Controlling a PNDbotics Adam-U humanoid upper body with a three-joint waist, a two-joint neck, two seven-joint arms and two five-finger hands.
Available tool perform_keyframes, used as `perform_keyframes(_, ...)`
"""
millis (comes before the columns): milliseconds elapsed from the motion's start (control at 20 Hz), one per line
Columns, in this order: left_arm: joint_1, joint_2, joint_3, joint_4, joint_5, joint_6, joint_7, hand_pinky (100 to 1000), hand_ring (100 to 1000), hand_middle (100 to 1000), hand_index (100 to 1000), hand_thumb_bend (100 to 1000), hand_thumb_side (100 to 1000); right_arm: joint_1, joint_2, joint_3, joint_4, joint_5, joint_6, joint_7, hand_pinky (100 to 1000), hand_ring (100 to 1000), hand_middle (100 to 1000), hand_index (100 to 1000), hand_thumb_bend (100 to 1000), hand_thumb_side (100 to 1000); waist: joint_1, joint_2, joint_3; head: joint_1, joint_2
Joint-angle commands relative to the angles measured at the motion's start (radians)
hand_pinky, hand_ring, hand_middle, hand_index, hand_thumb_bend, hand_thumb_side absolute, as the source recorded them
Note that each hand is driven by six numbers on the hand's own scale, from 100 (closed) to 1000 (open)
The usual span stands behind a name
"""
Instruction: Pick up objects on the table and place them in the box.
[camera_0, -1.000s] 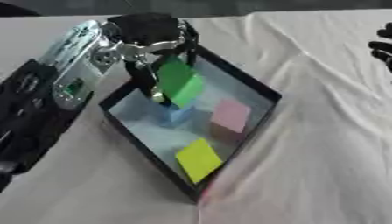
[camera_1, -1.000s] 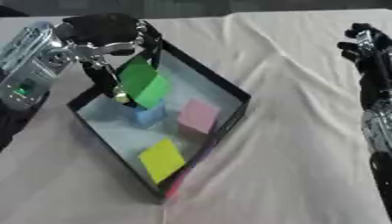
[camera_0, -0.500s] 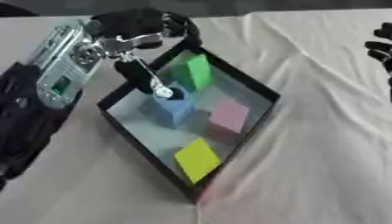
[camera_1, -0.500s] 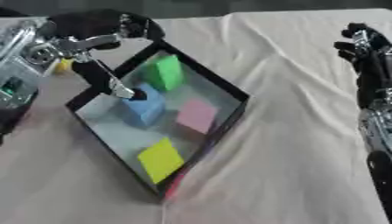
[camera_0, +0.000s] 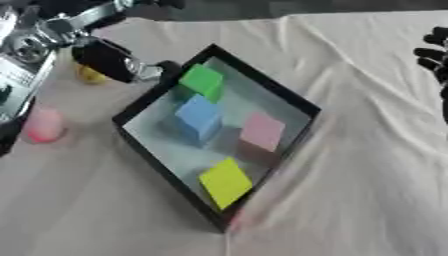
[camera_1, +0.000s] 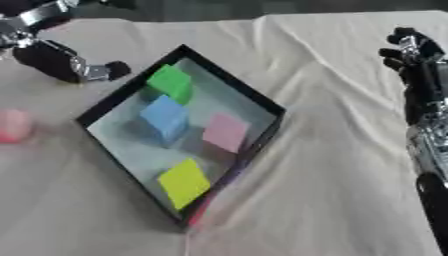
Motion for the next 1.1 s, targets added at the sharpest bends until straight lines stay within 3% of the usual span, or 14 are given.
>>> perform_keyframes(50,0.013,0.099,0.053,-0.021,0.059,0.037,0.006,836,812,794,862,438,473,-0.005,-0.043,-0.013,-0.023,-0.001,0.000,-0.008,845,746,747,787,100,646,-0.005,-0.040,0.004,-0.008,0.007)
perform_keyframes(400,0.085,0.235,0.074,0.019,0.046,0.069,-0.046,843,831,804,869,498,439,-0.002,-0.047,-0.013,-0.026,0.000,0.000,-0.013,845,746,747,787,100,645,-0.006,-0.040,0.006,-0.012,0.005)
perform_keyframes(450,0.092,0.245,0.072,0.031,0.037,0.070,-0.056,846,836,809,868,542,351,-0.002,-0.048,-0.013,-0.027,0.000,0.000,-0.013,845,746,747,787,100,645,-0.007,-0.039,0.006,-0.010,0.004)
perform_keyframes(500,0.100,0.258,0.068,0.043,0.029,0.069,-0.071,845,835,806,861,521,445,-0.003,-0.048,-0.014,-0.027,0.001,0.000,-0.014,845,746,747,787,100,646,-0.007,-0.039,0.006,-0.008,0.002)
perform_keyframes(850,0.195,0.367,0.028,0.039,0.068,0.054,-0.189,834,829,796,843,536,501,-0.001,-0.051,-0.011,-0.027,0.005,0.005,-0.018,844,746,747,786,100,650,-0.001,-0.038,0.004,-0.006,0.001)
perform_keyframes(1100,0.257,0.417,0.023,0.020,0.132,0.083,-0.233,839,832,786,845,582,518,0.002,-0.051,-0.009,-0.025,0.009,0.008,-0.021,844,745,746,785,100,653,0.003,-0.038,0.005,0.003,0.003)
